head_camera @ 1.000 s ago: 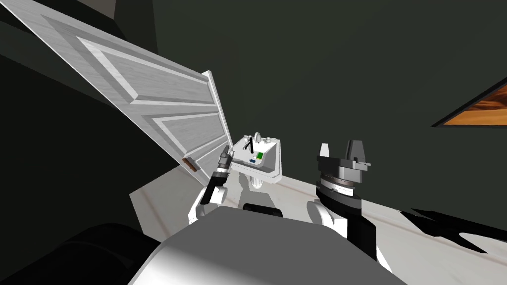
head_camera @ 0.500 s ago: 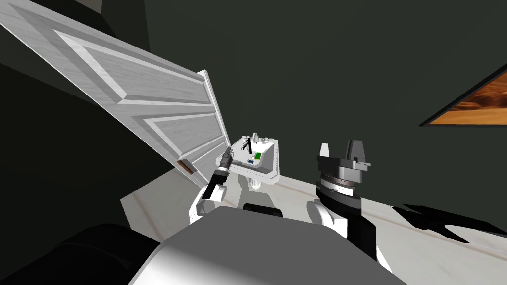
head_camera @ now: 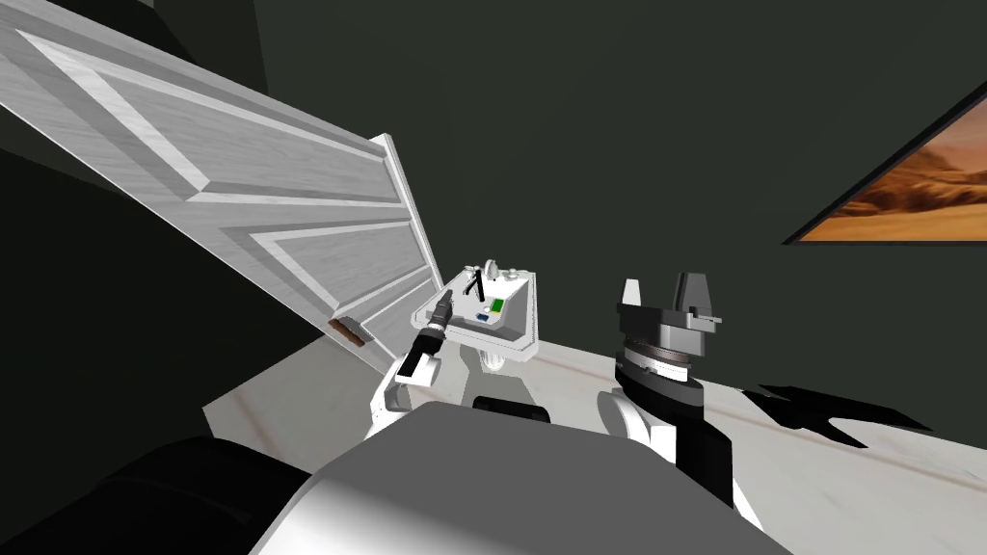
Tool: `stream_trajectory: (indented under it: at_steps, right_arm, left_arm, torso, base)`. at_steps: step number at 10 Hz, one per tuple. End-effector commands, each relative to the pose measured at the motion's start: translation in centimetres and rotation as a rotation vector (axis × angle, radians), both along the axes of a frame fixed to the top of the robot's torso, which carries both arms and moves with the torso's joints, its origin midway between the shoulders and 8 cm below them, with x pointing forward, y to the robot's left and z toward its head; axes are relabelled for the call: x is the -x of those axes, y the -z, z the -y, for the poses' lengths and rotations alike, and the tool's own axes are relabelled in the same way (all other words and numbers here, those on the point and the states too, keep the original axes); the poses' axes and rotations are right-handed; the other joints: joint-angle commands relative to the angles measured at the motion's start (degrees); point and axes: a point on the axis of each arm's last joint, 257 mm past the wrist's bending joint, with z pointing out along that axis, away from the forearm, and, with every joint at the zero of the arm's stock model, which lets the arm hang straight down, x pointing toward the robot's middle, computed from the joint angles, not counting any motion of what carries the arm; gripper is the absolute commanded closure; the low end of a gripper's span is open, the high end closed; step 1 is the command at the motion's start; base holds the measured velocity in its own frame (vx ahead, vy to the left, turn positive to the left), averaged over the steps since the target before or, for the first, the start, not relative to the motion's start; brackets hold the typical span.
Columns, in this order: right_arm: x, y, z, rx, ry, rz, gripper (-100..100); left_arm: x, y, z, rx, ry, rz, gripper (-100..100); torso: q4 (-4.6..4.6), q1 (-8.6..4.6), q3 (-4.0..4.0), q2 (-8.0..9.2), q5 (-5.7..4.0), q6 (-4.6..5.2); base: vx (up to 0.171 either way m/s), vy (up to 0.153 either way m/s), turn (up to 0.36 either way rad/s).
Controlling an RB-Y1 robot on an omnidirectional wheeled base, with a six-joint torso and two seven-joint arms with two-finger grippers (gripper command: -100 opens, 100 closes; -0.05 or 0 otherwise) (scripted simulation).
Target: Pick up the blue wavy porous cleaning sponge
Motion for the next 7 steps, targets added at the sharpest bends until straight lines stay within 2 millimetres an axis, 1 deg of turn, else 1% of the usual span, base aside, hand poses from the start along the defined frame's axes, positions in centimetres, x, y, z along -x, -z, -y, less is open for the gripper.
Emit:
stream_trajectory:
  at_steps: [1, 2, 3, 4, 5, 6, 7]
  right_arm:
    - [0.0, 0.0, 0.0, 0.000, 0.000, 0.000, 0]
    - [0.0, 0.0, 0.0, 0.000, 0.000, 0.000, 0]
    - [0.0, 0.0, 0.0, 0.000, 0.000, 0.000, 0]
    - [0.0, 0.0, 0.0, 0.000, 0.000, 0.000, 0]
    - [0.0, 0.0, 0.0, 0.000, 0.000, 0.000, 0]
    - [0.0, 0.0, 0.0, 0.000, 0.000, 0.000, 0]
    - [0.0, 0.0, 0.0, 0.000, 0.000, 0.000, 0]
  left_arm:
    - [-0.4, 1.0, -0.5, -0.009, -0.014, -0.044, -100]
    - [-0.5, 1.5, -0.6, -0.008, -0.019, -0.064, -100]
    - [-1.1, 2.4, -1.3, -0.028, -0.034, -0.095, -100]
    - [-1.1, 3.2, -1.6, -0.026, -0.042, -0.127, -100]
    - [-1.1, 3.5, -1.6, -0.025, -0.044, -0.138, -100]
    - [-1.7, 4.5, -2.5, -0.043, -0.063, -0.177, -100]
    - [-1.6, 5.1, -2.6, -0.041, -0.068, -0.200, -100]
  torso:
    - [0.00, 0.00, 0.00, 0.00, 0.00, 0.00]
    - [0.00, 0.01, 0.01, 0.01, 0.00, -0.02]
    - [0.02, 0.06, 0.04, 0.07, 0.01, -0.02]
    - [0.01, 0.04, 0.03, 0.04, 0.00, 0.00]
    - [0.01, 0.03, 0.02, 0.04, 0.00, -0.02]
    - [0.02, 0.07, 0.05, 0.08, 0.01, -0.03]
    - [0.01, 0.05, 0.02, 0.03, 0.01, 0.00]
  base:
    - [0.035, -0.028, -0.048]
    - [0.016, -0.011, 0.007]
    - [0.027, -0.023, -0.105]
    - [0.031, -0.023, -0.060]
    - [0.016, -0.009, 0.014]
    - [0.032, -0.019, -0.096]
    - [0.034, -0.019, -0.056]
